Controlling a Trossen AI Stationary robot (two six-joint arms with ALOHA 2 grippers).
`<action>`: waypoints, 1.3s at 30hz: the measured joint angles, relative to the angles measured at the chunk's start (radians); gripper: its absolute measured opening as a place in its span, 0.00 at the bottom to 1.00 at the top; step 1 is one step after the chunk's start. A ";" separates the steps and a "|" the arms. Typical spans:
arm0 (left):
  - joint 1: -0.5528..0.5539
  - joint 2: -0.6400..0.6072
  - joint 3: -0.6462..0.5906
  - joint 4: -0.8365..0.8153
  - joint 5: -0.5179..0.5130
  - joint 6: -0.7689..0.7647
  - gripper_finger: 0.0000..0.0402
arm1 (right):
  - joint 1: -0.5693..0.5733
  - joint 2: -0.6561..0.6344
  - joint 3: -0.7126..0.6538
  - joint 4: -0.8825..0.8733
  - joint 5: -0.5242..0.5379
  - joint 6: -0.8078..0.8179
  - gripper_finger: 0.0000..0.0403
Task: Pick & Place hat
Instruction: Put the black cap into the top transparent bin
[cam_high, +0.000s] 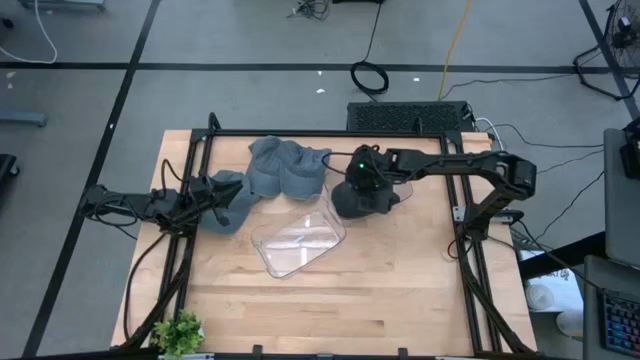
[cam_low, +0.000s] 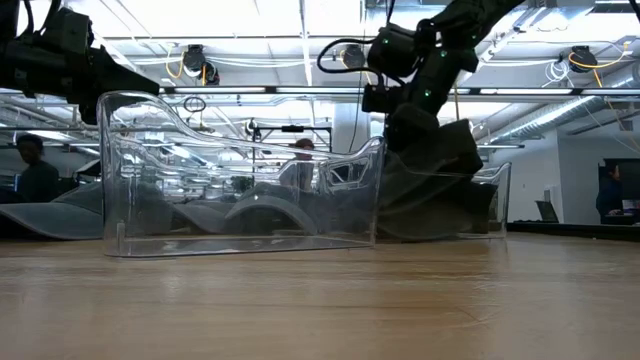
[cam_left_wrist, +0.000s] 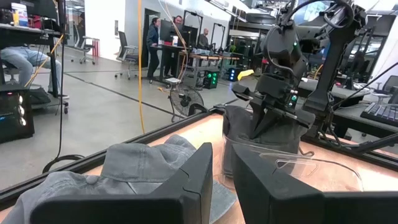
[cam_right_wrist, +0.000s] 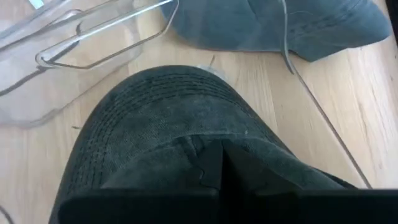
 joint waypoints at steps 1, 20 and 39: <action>0.000 0.000 0.000 0.000 0.000 0.000 0.17 | 0.000 -0.001 -0.009 0.013 0.015 0.004 0.00; 0.000 0.000 0.000 0.000 0.000 0.000 0.17 | 0.144 -0.350 -0.017 -0.138 0.042 0.136 0.00; 0.000 0.000 0.000 0.000 0.000 0.000 0.17 | 0.073 -0.070 -0.218 -0.063 -0.036 0.153 0.00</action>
